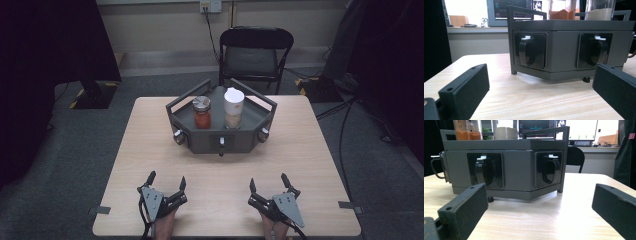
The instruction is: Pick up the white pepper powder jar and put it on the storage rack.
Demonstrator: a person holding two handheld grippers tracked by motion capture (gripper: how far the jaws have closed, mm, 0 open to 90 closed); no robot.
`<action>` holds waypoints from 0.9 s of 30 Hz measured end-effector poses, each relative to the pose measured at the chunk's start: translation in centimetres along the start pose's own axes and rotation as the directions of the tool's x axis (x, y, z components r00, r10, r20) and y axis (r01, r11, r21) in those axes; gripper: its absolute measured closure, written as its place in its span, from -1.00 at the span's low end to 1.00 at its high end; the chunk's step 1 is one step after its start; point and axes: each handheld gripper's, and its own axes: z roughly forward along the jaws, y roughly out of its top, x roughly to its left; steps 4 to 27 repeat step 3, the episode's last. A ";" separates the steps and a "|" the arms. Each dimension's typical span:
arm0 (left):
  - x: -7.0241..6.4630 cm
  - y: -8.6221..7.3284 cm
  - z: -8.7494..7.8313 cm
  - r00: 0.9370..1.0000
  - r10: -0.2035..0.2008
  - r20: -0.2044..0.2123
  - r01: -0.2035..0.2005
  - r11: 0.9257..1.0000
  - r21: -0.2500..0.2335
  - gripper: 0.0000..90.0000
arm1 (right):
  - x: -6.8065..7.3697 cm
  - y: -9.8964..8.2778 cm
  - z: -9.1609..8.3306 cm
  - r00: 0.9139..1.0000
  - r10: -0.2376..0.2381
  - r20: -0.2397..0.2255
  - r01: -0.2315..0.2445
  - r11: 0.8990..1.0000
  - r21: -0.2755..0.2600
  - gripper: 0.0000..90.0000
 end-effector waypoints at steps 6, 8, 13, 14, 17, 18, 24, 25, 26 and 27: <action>0.0 0.0 0.0 1.000 0.000 0.000 0.000 1.000 0.000 -0.99 | 0.0 -0.1 0.0 1.000 0.002 -0.002 -0.002 1.000 -0.003 -1.00; 0.0 0.0 0.0 1.000 0.000 0.000 0.000 1.000 0.000 -0.99 | 0.0 -0.1 0.0 1.000 0.002 -0.002 -0.002 1.000 -0.003 -1.00; 0.0 0.0 0.0 1.000 0.000 0.000 0.000 1.000 0.000 -0.99 | 0.0 -0.1 0.0 1.000 0.002 -0.002 -0.002 1.000 -0.003 -1.00; 0.0 0.0 0.0 1.000 0.000 0.000 0.000 1.000 0.000 -0.99 | 0.0 -0.1 0.0 1.000 0.002 -0.002 -0.002 1.000 -0.003 -1.00; 0.0 0.0 0.0 1.000 0.000 0.000 0.000 1.000 0.000 -0.99 | 0.0 -0.1 0.0 1.000 0.002 -0.002 -0.002 1.000 -0.003 -1.00; 0.0 0.0 0.0 1.000 0.000 0.000 0.000 1.000 0.000 -0.99 | 0.0 -0.1 0.0 1.000 0.002 -0.002 -0.002 1.000 -0.003 -1.00; 0.0 0.0 0.0 1.000 0.000 0.000 0.000 1.000 0.000 -0.99 | 0.0 -0.1 0.0 1.000 0.002 -0.002 -0.002 1.000 -0.003 -1.00; 0.0 0.0 0.0 1.000 0.000 0.000 0.000 1.000 0.000 -0.99 | 0.0 -0.1 0.0 1.000 0.002 -0.002 -0.002 1.000 -0.003 -1.00; 0.0 0.0 0.0 1.000 0.000 0.000 0.000 1.000 0.000 -0.99 | 0.0 -0.1 0.0 1.000 0.002 -0.002 -0.002 1.000 -0.003 -1.00; 0.0 0.0 0.0 1.000 0.000 0.000 0.000 1.000 0.000 -0.99 | 0.0 -0.1 0.0 1.000 0.002 -0.002 -0.002 1.000 -0.003 -1.00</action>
